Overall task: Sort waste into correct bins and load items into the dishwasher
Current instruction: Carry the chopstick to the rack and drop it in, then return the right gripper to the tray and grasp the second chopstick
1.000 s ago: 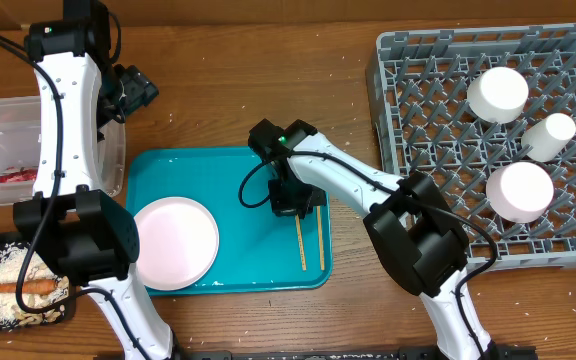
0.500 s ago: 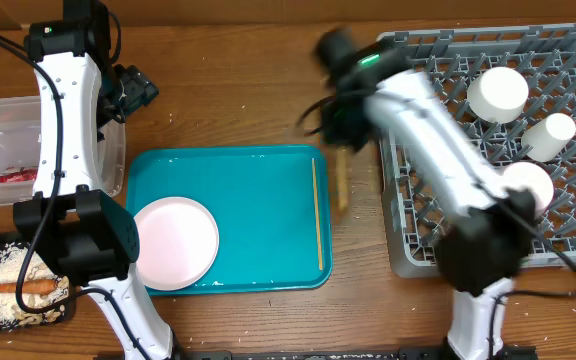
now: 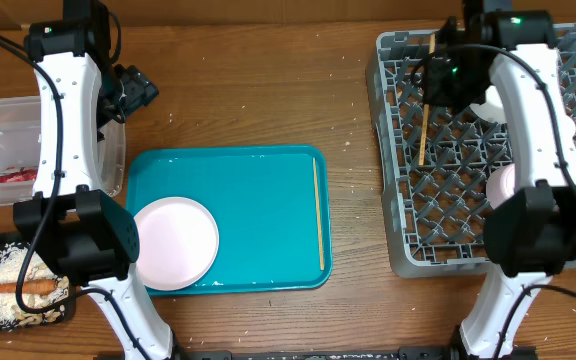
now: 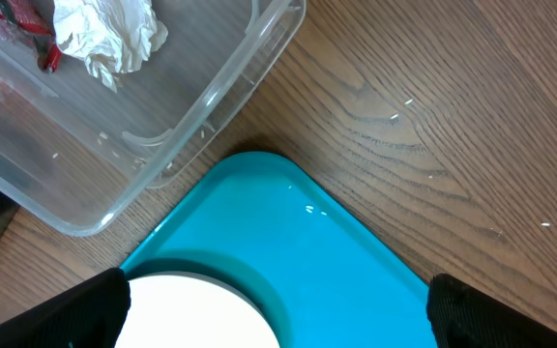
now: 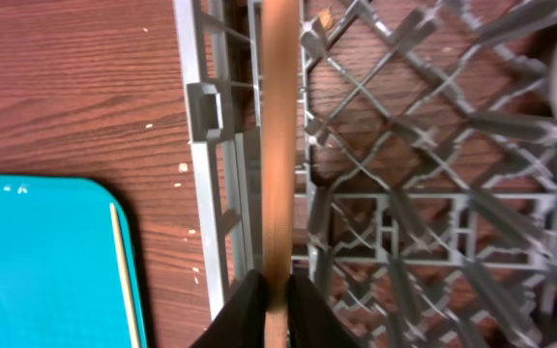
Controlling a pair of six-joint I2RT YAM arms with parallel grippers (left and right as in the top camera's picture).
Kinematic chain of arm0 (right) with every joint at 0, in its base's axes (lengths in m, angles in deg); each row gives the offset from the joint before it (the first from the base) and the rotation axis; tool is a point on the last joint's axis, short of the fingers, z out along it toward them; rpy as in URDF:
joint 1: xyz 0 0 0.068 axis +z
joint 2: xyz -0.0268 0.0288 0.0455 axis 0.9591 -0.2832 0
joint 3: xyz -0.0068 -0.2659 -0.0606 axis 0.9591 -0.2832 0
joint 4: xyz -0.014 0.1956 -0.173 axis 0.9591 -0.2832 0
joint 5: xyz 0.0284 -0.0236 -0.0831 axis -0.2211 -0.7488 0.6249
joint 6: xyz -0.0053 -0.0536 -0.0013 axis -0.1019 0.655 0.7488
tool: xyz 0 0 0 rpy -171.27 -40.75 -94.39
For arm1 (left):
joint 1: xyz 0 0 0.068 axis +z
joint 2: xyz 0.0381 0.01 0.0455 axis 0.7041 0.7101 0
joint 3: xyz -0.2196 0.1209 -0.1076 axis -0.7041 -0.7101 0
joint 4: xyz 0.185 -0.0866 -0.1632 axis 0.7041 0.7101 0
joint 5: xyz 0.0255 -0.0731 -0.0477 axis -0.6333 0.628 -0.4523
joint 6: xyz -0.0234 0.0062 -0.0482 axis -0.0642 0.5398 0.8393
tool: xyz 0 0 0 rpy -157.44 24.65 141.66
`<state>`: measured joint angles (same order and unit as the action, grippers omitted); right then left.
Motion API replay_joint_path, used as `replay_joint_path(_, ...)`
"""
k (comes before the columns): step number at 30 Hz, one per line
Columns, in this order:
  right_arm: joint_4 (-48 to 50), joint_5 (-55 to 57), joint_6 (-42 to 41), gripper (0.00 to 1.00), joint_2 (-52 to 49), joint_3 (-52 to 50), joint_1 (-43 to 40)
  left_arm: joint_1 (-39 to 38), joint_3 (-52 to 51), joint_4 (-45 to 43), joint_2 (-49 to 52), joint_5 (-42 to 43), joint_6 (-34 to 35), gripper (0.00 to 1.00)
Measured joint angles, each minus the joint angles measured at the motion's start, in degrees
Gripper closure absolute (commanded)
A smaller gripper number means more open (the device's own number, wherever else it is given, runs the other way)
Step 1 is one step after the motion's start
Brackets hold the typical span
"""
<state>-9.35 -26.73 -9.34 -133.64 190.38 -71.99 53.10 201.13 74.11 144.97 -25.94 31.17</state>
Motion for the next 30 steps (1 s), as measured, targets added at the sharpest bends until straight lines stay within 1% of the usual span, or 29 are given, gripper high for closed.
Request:
replay_joint_path(1,0.15,0.00,0.37,0.73,-0.52,0.00,0.17,0.00,0.00,0.00,0.00,0.00,0.00,0.00)
replay_joint_path(2,0.42,-0.04,0.57,0.60,-1.46,-0.13,0.50,0.00,0.00,0.00,0.00,0.00,0.00,0.00)
replay_joint_path(3,0.48,-0.11,0.72,0.42,-2.03,-0.17,0.79,0.00,0.00,0.00,0.00,0.00,0.00,0.00)
replay_joint_path(4,0.46,-0.24,0.61,0.40,-2.62,-0.31,1.09,0.00,0.00,0.00,0.00,0.00,0.00,0.00)
replay_joint_path(9,-0.68,-0.76,0.26,0.40,-2.91,-0.39,1.38,0.00,0.00,0.00,0.00,0.00,0.00,0.00)
replay_joint_path(11,-3.93,-2.67,0.00,0.40,-2.91,-0.33,1.40,0.00,0.00,0.00,0.00,0.00,0.00,0.00)
replay_joint_path(16,-8.31,-7.34,-0.20,0.40,-2.84,0.04,3.34,0.00,0.00,0.00,0.00,0.00,0.00,0.00)
replay_joint_path(19,-9.07,-9.46,-2.16,0.40,-2.84,0.04,9.60,0.00,0.00,0.00,0.00,0.00,0.00,0.00)
replay_joint_path(21,-7.34,-9.81,-4.22,0.39,-2.78,-0.48,14.38,0.00,0.00,0.00,0.00,0.00,0.00,0.00)
replay_joint_path(22,-5.62,-9.64,-6.16,0.39,-2.67,-1.49,18.21,0.00,0.00,0.00,0.00,0.00,0.00,0.00)
replay_joint_path(23,-4.87,-9.27,-7.39,0.39,-2.67,-2.10,19.89,0.00,0.00,0.02,0.00,0.00,0.00,0.00)
replay_joint_path(27,2.16,-2.27,-16.52,0.38,-2.36,-9.44,29.99,0.00,0.00,0.00,0.00,0.00,0.00,0.00)
replay_joint_path(30,4.98,0.24,-20.31,0.38,-2.36,-13.94,34.16,0.00,0.00,0.00,0.00,0.00,0.00,0.00)
